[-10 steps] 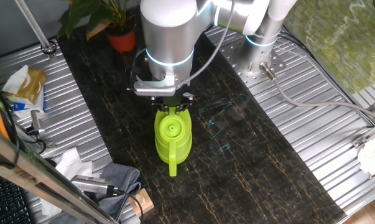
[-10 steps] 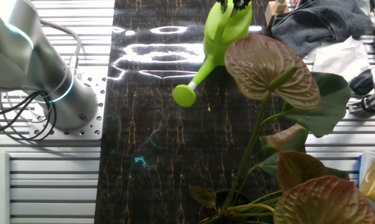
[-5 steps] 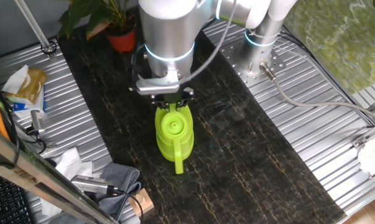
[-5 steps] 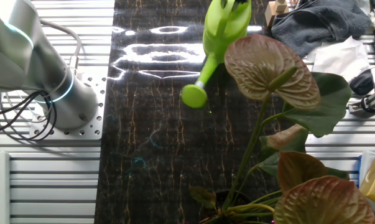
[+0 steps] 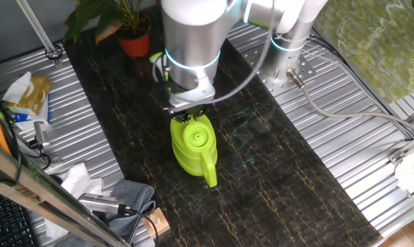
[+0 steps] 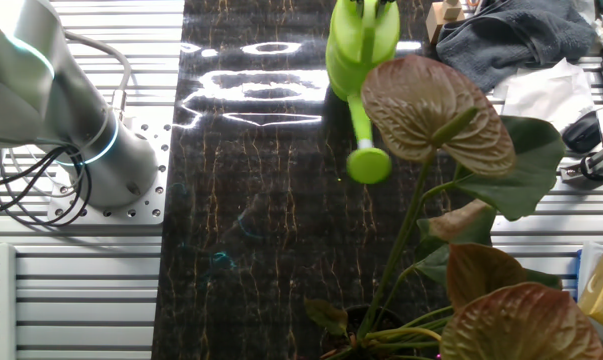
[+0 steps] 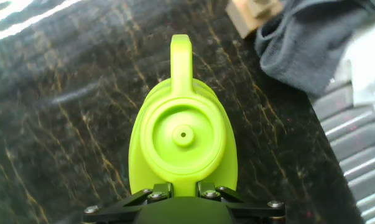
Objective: Water the plant
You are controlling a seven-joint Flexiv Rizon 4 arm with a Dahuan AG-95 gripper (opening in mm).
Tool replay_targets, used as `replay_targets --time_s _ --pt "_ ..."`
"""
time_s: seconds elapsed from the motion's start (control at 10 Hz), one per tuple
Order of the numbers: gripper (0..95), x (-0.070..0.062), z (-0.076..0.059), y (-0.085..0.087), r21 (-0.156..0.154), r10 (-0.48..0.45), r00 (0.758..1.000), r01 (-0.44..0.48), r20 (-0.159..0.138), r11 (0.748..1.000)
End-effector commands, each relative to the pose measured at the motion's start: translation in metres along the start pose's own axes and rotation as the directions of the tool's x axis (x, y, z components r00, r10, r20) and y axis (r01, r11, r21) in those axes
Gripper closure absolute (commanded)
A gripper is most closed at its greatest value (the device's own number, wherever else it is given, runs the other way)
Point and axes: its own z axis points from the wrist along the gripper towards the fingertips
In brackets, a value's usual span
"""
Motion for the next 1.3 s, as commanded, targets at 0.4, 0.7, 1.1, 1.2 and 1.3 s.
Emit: replay_targets --time_s 0.4,0.7,1.1,1.2,1.3 --pt "95.0 0.014 -0.005 0.003 0.002 -0.108 0.994 0.108 0.010 0.994" --pt "95.0 0.025 -0.009 0.008 -0.008 -0.109 0.994 0.109 0.010 0.994" --pt "95.0 0.042 -0.014 0.015 -0.006 -0.117 0.993 0.117 0.010 0.993" --pt "95.0 0.045 -0.014 0.017 -0.006 -0.117 0.993 0.117 0.010 0.993" --pt "95.0 0.050 -0.014 0.019 -0.003 -0.118 0.993 0.118 0.012 0.993"
